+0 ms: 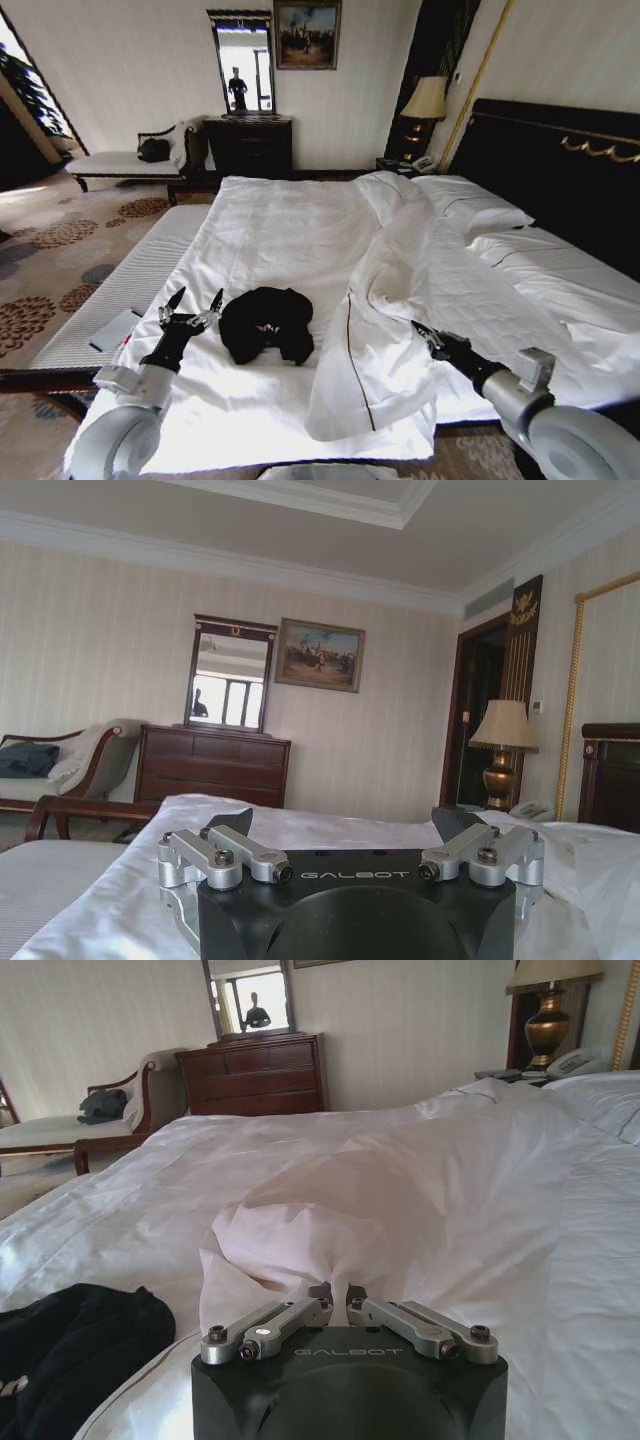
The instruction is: Fold the clothes on the bed.
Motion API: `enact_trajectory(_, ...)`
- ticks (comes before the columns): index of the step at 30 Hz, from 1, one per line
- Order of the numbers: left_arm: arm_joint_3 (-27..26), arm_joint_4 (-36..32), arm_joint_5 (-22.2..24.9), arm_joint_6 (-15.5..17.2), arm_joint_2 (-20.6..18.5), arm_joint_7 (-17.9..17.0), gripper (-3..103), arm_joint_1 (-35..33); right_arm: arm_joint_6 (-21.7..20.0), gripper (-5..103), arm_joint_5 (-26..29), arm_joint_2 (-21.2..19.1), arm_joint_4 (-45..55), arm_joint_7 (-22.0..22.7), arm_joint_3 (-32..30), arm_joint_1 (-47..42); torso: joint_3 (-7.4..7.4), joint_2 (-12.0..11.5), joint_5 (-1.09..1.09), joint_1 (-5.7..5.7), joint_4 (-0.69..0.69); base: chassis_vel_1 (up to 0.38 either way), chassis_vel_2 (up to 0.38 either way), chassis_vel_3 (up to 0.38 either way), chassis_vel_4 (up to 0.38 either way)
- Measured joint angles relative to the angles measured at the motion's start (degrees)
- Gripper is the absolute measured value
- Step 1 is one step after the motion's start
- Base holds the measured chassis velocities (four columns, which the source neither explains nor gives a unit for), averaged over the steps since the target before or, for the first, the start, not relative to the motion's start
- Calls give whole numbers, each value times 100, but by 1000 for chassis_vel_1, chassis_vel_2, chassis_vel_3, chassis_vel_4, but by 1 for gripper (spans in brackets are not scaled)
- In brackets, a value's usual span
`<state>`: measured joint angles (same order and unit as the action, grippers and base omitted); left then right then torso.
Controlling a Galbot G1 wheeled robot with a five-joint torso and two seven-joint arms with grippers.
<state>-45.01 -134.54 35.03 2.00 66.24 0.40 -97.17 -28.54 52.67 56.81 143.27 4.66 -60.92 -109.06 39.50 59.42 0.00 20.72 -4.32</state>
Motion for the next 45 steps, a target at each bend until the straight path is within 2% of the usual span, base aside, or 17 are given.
enact_trajectory(3,-54,10,75,21,-36,0,100,60,183,1,-703,451,4,-145,-323,-275,0,0,-1,0,-3,0,0,0,0)
enact_trajectory(4,-54,10,75,21,-36,0,100,60,183,1,-703,451,4,-145,-323,-275,0,0,-1,0,-3,0,0,0,0)
enact_trajectory(7,-74,-9,96,31,-31,1,100,66,277,1,-896,1090,4,-165,-592,-343,0,1,0,0,-1,0,0,0,0)
enact_trajectory(8,-74,-9,96,31,-31,1,100,66,277,1,-896,1090,4,-165,-592,-343,0,1,0,0,-1,0,0,0,0)
enact_trajectory(12,-106,4,138,32,0,1,100,66,441,1,-1056,1758,-6,-178,-1110,-283,0,0,-1,0,0,0,0,0,0)
enact_trajectory(16,-150,10,163,25,18,0,100,26,578,1,-1002,1943,-236,-197,-1580,-360,-1,1,-1,0,-4,0,0,0,0)
enact_trajectory(19,-175,10,145,23,45,0,100,-12,710,1,-1002,1965,-520,-195,-1834,-408,-1,1,0,-1,2,0,0,0,0)
enact_trajectory(23,-157,28,112,23,63,0,100,11,1155,1,-1708,2145,-980,-228,-2090,-455,0,0,1,0,-2,0,0,0,0)
enact_trajectory(25,-151,33,112,23,64,0,100,17,1248,1,-1849,2202,-1078,-240,-2144,-447,0,1,0,0,-2,0,0,0,0)
enact_trajectory(27,-152,68,112,5,59,1,100,12,1712,1,-2274,2370,-1460,-350,-2333,-447,-1,0,1,0,-1,0,0,0,0)
enact_trajectory(28,-152,68,112,5,59,1,100,12,1712,1,-2274,2370,-1460,-350,-2333,-447,-1,0,1,0,-1,0,0,0,0)
enact_trajectory(30,-161,113,117,-30,41,0,100,-26,2114,1,-2532,2446,-1865,-470,-2531,-469,-1,1,0,0,-3,0,0,0,0)
enact_trajectory(35,-125,142,112,-31,-7,0,100,-19,2492,1,-2611,2462,-2747,-486,-2828,-410,-1,1,1,-1,-2,0,0,0,0)
enact_trajectory(41,-93,137,111,12,-29,0,100,69,2605,1,-2622,2536,-3258,-426,-2866,-360,0,1,1,-1,0,0,0,0,0)
enact_trajectory(45,-92,148,113,12,-7,0,100,11,3067,1,-3044,2546,-3913,-333,-2930,-295,0,0,1,0,4,0,0,0,0)
